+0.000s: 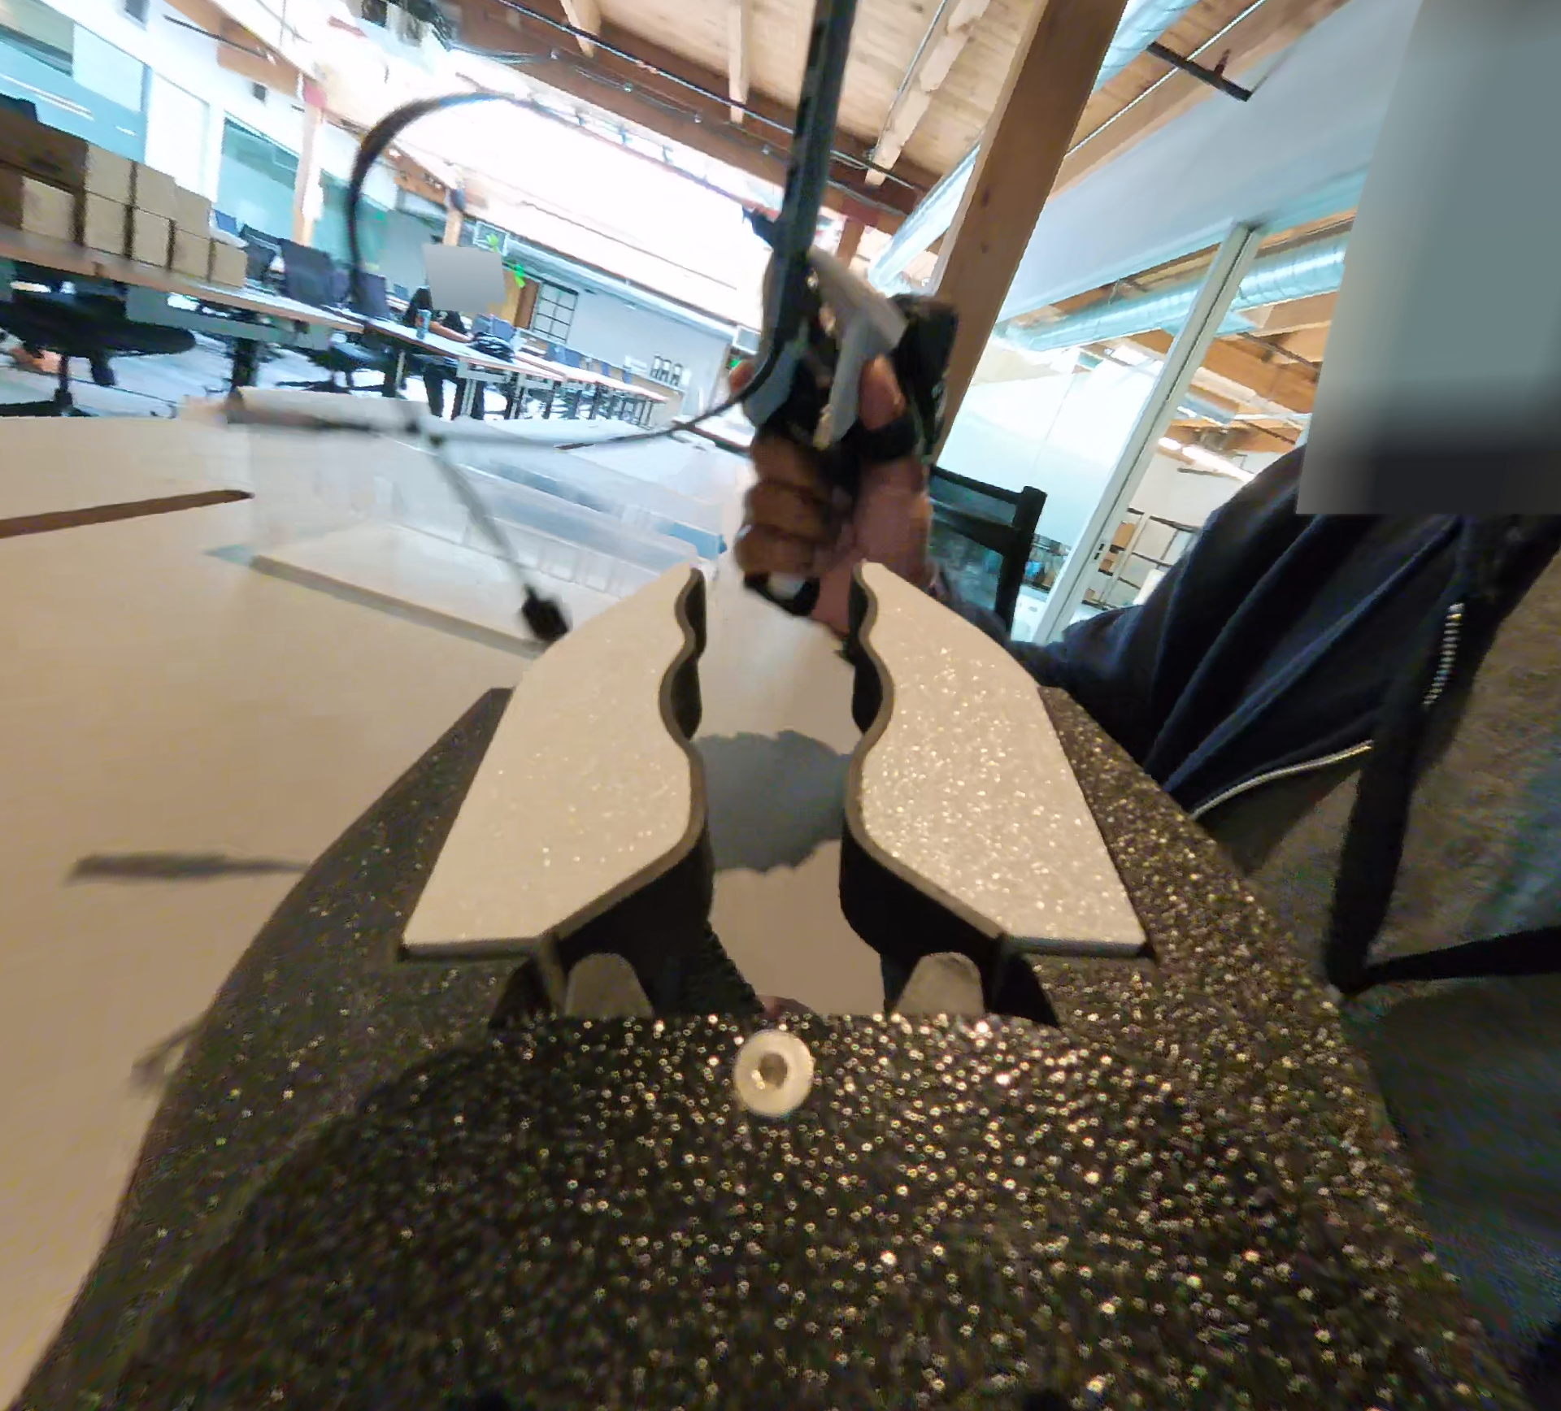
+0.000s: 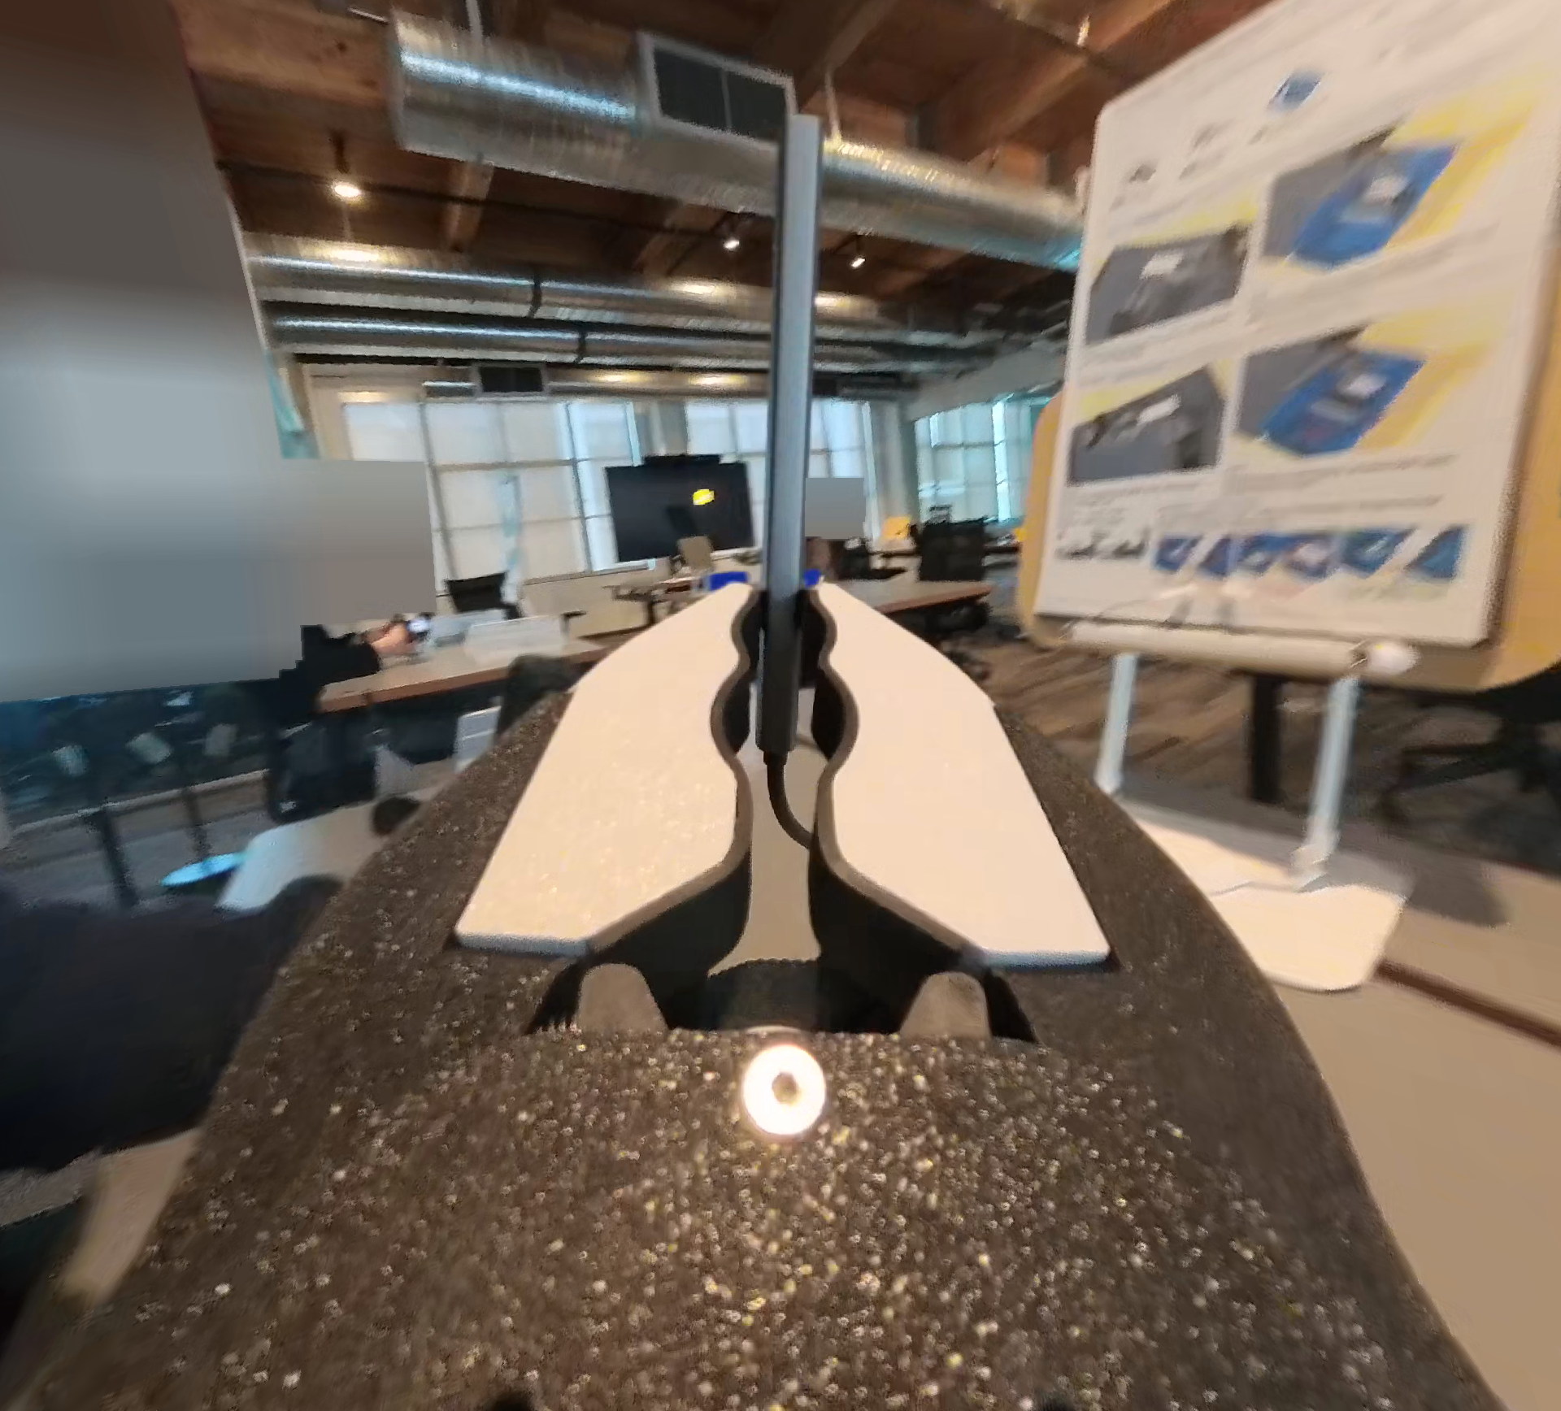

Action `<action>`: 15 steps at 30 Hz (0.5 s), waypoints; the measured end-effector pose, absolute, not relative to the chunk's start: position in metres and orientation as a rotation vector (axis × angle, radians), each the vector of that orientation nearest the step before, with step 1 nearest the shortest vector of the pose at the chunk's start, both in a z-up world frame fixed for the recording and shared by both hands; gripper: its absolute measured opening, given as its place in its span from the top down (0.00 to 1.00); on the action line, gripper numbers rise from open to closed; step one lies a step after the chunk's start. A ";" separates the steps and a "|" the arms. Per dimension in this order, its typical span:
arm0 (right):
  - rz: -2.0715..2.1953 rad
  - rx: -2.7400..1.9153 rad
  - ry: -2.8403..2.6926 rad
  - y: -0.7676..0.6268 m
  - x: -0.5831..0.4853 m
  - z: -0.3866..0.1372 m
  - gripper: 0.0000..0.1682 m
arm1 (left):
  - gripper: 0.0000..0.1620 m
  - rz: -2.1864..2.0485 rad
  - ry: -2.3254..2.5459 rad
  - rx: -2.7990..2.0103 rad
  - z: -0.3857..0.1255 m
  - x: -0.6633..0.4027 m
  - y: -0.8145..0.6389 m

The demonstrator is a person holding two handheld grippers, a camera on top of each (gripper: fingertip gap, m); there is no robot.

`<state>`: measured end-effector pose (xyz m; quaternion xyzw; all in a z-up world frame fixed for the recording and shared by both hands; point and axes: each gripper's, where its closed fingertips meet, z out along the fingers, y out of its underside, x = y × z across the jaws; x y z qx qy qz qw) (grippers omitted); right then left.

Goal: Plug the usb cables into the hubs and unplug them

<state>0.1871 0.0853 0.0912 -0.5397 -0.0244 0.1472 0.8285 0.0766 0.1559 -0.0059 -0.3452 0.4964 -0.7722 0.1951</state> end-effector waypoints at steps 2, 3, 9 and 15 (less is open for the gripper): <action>0.197 -1.126 -0.057 0.068 0.203 0.117 0.95 | 0.81 -2.134 1.392 -0.991 -0.012 0.079 0.160; 0.131 -1.129 -0.066 0.058 0.212 0.130 0.95 | 0.82 -2.121 1.396 -1.005 -0.015 0.080 0.161; -0.430 -1.281 -0.092 0.003 0.288 0.177 0.95 | 0.83 -2.120 1.418 -1.048 -0.025 0.084 0.158; -0.824 -1.533 -0.109 0.000 0.359 0.121 0.95 | 0.84 -2.140 1.468 -1.054 -0.032 0.087 0.148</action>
